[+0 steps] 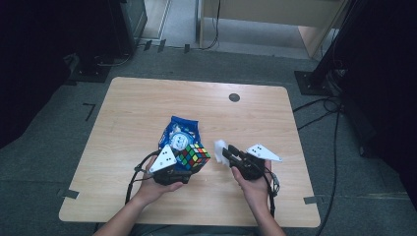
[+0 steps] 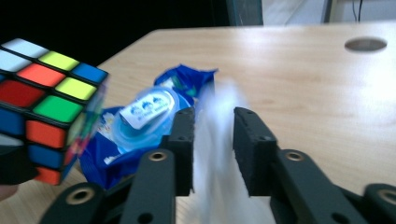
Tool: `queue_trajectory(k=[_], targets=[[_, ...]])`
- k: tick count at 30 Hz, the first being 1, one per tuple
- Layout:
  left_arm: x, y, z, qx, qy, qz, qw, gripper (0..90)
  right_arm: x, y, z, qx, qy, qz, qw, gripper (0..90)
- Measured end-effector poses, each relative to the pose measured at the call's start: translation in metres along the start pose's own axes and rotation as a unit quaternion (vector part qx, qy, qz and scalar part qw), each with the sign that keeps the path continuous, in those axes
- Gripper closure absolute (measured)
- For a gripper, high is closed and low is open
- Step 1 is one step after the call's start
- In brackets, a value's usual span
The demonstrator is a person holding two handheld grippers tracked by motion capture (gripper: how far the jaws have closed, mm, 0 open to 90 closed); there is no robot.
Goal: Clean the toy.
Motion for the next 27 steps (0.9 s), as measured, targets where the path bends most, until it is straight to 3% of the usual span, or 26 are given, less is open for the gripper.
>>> queue_trajectory(k=[3, 5, 6, 8, 10, 13, 16, 19, 23, 25, 26, 27], targets=[[0.001, -0.002, -0.001, -0.004, 0.0, -0.008, 1.0, 34.1, 0.0, -0.011, 0.0, 0.012, -0.005, -0.072, 0.9973, 67.4], [0.002, -0.003, -0.002, -0.009, -0.001, -0.013, 0.9999, 34.1, -0.005, -0.02, 0.004, 0.032, -0.01, -0.126, 0.9914, 60.5], [0.002, -0.003, -0.002, -0.011, -0.001, -0.016, 0.9998, 34.1, -0.008, -0.024, 0.007, 0.041, -0.01, -0.16, 0.9862, 54.1], [0.002, -0.005, -0.003, -0.018, -0.002, -0.025, 0.9995, 34.1, -0.014, -0.03, 0.012, 0.044, -0.001, -0.233, 0.9715, 45.0], [0.002, -0.006, -0.002, -0.02, -0.005, -0.032, 0.9993, 34.0, -0.019, -0.034, 0.016, 0.05, 0.01, -0.288, 0.9562, 38.8], [0.002, -0.008, -0.001, -0.024, -0.009, -0.043, 0.9987, 34.0, -0.024, -0.04, 0.018, 0.06, 0.031, -0.337, 0.939, 31.6], [0.004, -0.01, -0.003, -0.035, -0.007, -0.062, 0.9975, 34.0, -0.027, -0.047, 0.019, 0.062, 0.043, -0.377, 0.9233, 30.7], [0.005, -0.012, -0.003, -0.037, -0.01, -0.07, 0.9968, 34.0, -0.03, -0.054, 0.02, 0.073, 0.053, -0.391, 0.9159, 26.8], [0.004, -0.009, 0.0, -0.043, -0.016, -0.069, 0.9965, 34.0, -0.031, -0.062, 0.021, 0.062, 0.067, -0.412, 0.9064, 30.8], [0.005, -0.009, 0.0, -0.039, -0.015, -0.073, 0.9964, 34.0, -0.032, -0.063, 0.021, 0.053, 0.07, -0.412, 0.9067, 31.8], [0.005, -0.009, 0.0, -0.036, -0.009, -0.08, 0.9961, 34.0, -0.032, -0.063, 0.021, 0.049, 0.07, -0.407, 0.9093, 39.4], [0.006, -0.011, -0.002, -0.039, 0.0, -0.09, 0.9952, 34.0, -0.033, -0.063, 0.02, 0.06, 0.06, -0.401, 0.9122, 62.0]])
Point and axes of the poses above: each handheld gripper's, and its own axes: z roughly forward along the jaws, x roughly out of its top, y roughly to its right, the point moved 2 cm from there along z, roughly forward along the jaws, and after that the axes turned 3 degrees about y, right-handed, at the moved point
